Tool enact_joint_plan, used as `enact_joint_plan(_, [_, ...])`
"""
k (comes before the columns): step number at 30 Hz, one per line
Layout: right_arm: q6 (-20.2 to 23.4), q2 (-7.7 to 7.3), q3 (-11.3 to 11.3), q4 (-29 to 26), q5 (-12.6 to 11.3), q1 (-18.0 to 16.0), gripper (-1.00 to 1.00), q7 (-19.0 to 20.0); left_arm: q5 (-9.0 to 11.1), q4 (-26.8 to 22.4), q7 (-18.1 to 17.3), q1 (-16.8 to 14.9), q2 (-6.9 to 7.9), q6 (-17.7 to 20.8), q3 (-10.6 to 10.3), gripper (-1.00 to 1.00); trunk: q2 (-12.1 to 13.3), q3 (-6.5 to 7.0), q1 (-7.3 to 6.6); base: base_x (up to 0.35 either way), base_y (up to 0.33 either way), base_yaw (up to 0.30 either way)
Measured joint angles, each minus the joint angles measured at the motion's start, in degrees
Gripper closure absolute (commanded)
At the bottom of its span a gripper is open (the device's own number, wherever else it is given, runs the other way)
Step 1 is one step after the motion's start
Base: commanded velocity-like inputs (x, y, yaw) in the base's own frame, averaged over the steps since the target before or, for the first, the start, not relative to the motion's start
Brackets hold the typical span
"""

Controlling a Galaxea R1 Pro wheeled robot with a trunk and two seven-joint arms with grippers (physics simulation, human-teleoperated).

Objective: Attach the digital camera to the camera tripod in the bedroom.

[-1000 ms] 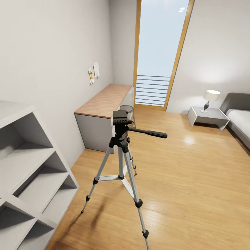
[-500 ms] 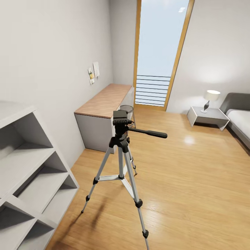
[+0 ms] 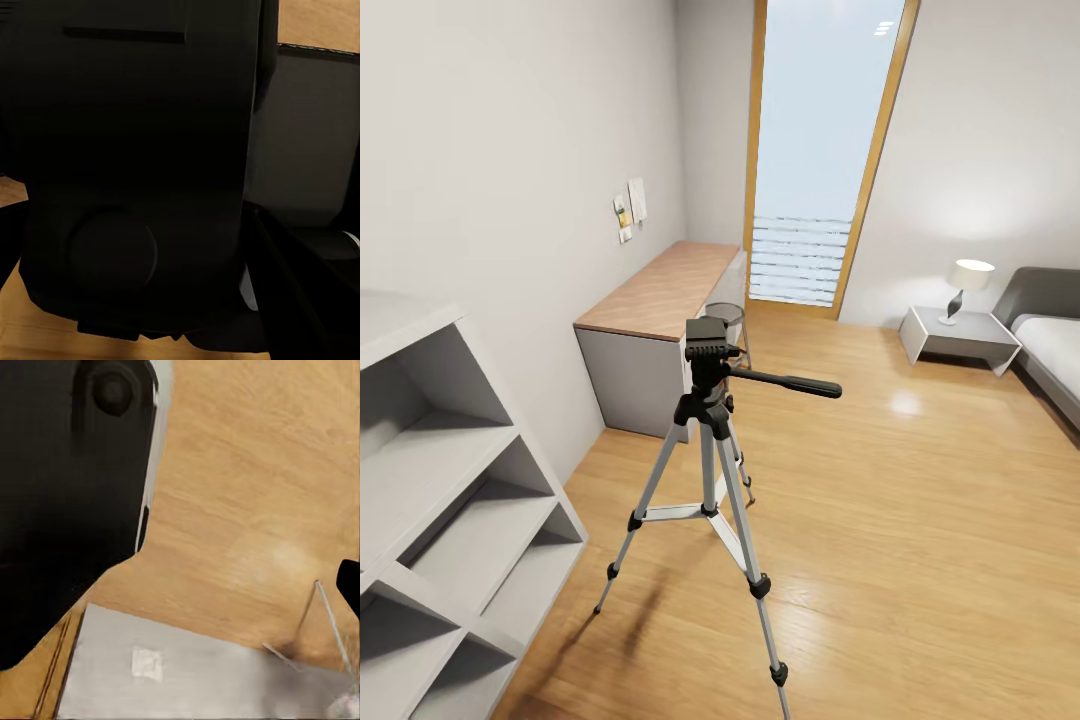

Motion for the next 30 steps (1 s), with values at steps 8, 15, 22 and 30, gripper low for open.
enact_joint_plan(8, [8.70,-1.10,-0.33,-37.12,0.07,0.05,-1.00,0.54,0.00,0.00,0.00,0.00,0.00,0.00,0.00,1.00,0.00,0.01,0.00,0.000,0.000,0.000])
enact_joint_plan(15, [15.79,-1.55,-0.43,-40.65,-0.11,-5.13,-1.00,0.68,-0.01,0.01,0.00,0.00,0.00,-0.01,-0.01,1.00,0.01,0.02,0.00,0.000,0.000,0.000])
enact_joint_plan(22, [23.56,-1.43,-0.47,-40.95,-0.62,-12.60,-1.00,2.09,0.00,0.01,0.00,0.00,0.00,0.00,0.00,1.00,0.01,0.01,0.00,0.000,0.000,0.000])
enact_joint_plan(30, [27.25,-1.16,-0.42,-40.34,-0.81,-19.35,-1.00,3.94,0.00,0.00,0.00,0.00,0.00,-0.01,0.00,1.00,0.01,0.01,0.00,0.000,0.000,0.000])
